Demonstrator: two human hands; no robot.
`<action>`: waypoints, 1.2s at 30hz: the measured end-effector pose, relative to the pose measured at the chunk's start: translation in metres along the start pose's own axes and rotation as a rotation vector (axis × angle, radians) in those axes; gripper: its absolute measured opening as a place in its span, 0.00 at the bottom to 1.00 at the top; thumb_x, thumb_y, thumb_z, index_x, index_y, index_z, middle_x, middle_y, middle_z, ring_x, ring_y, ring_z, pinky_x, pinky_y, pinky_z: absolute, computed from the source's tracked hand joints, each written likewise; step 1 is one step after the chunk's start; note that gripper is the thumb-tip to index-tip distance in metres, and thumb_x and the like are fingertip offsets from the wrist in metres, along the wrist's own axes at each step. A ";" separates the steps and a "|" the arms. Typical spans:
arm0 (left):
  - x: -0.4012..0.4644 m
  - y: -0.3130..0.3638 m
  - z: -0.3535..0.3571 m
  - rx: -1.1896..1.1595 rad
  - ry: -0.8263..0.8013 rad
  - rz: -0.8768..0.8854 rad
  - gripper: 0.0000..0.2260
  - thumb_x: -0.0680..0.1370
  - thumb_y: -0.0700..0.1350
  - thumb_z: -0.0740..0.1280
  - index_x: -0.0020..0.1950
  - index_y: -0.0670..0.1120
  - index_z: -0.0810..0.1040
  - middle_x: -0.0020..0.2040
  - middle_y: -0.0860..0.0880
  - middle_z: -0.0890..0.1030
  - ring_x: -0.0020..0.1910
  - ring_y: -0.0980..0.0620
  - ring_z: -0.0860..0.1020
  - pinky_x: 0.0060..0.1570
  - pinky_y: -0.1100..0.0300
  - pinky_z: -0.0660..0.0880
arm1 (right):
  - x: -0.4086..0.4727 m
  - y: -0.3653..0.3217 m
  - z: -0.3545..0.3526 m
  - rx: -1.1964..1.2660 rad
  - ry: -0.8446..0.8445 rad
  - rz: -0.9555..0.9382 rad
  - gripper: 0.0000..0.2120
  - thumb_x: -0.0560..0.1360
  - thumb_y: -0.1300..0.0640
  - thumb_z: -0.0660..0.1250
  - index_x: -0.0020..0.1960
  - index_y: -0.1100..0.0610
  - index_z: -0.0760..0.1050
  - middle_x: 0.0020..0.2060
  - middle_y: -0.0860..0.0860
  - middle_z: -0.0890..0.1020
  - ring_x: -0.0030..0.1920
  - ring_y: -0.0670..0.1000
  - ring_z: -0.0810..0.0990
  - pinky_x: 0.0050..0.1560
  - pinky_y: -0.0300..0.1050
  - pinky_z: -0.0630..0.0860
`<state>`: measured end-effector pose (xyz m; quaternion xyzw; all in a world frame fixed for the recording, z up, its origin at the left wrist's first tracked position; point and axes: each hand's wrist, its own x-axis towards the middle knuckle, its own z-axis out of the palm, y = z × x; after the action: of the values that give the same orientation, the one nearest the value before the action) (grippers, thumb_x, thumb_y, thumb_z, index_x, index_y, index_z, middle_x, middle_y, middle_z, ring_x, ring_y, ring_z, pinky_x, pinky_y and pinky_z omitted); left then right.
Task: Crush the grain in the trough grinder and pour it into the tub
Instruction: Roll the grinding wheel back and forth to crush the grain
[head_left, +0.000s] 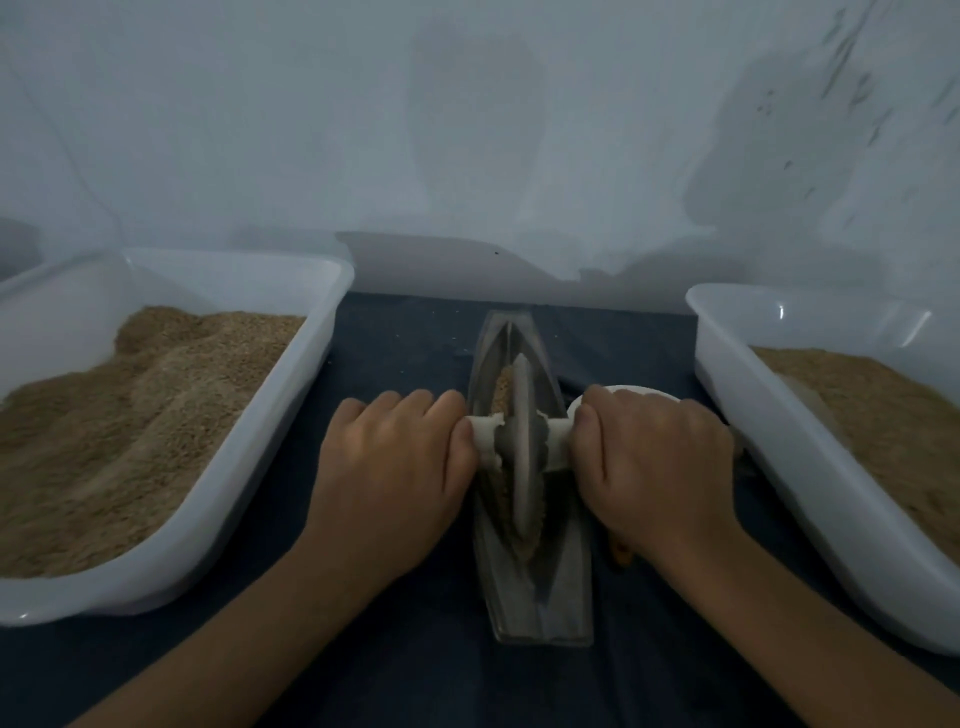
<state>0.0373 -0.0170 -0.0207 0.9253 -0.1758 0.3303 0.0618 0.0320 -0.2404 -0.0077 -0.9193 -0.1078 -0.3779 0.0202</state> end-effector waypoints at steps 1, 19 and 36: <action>0.005 -0.001 0.004 0.009 -0.004 -0.013 0.14 0.84 0.50 0.51 0.39 0.53 0.65 0.31 0.55 0.67 0.28 0.52 0.64 0.34 0.53 0.63 | 0.005 0.001 0.005 -0.017 -0.009 0.000 0.21 0.81 0.50 0.51 0.30 0.50 0.64 0.23 0.44 0.63 0.22 0.47 0.61 0.27 0.42 0.55; 0.037 -0.009 0.021 0.154 -0.068 0.037 0.12 0.80 0.44 0.54 0.36 0.49 0.66 0.29 0.53 0.63 0.25 0.50 0.61 0.29 0.60 0.52 | 0.043 0.008 0.027 -0.039 -0.146 0.119 0.24 0.77 0.46 0.45 0.25 0.52 0.63 0.21 0.47 0.66 0.22 0.48 0.62 0.29 0.43 0.51; 0.044 -0.009 0.029 0.276 0.012 0.148 0.12 0.79 0.40 0.53 0.35 0.48 0.64 0.29 0.51 0.60 0.25 0.52 0.58 0.30 0.62 0.55 | 0.059 0.020 0.039 -0.050 -0.252 0.075 0.25 0.78 0.46 0.44 0.29 0.56 0.69 0.26 0.50 0.70 0.26 0.51 0.66 0.30 0.46 0.53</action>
<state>0.0897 -0.0282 -0.0150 0.9075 -0.1960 0.3605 -0.0895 0.1041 -0.2446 0.0067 -0.9631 -0.0657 -0.2610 -0.0025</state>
